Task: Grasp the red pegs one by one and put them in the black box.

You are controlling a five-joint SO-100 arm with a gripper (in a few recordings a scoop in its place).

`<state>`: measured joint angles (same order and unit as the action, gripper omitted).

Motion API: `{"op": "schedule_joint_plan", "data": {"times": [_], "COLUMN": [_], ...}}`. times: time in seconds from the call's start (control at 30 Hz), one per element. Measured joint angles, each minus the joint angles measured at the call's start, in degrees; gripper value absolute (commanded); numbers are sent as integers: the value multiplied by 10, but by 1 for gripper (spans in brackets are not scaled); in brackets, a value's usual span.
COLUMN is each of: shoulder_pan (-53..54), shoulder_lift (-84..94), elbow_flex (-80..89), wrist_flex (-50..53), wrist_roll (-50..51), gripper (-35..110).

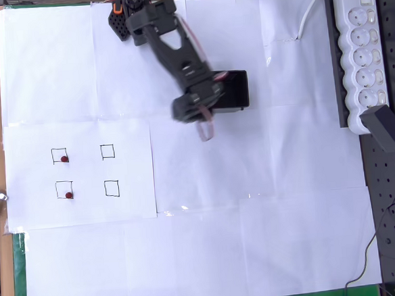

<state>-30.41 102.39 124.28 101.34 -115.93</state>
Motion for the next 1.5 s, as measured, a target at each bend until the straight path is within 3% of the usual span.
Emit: {"op": "schedule_joint_plan", "data": {"times": [0.27,0.4,0.8,0.9,1.0,1.17,1.27,1.4,1.5], "shoulder_pan": [-117,-138,-116,-80,3,224,354,497,546], "shoulder_lift": [-1,0,2,-52,-169,-345,-346,-259,-178], "elbow_flex": [-70,-70,-41,-18,-81,-467,-674,-797,-800], "wrist_flex": [-87,-85,-4,-23,-166,-539,-678,-949,-1064], "wrist_roll": [-28,-28,-3,18,40,133,262,320,334], "gripper": [0,10,18,18,18,17,17,17,17]}}
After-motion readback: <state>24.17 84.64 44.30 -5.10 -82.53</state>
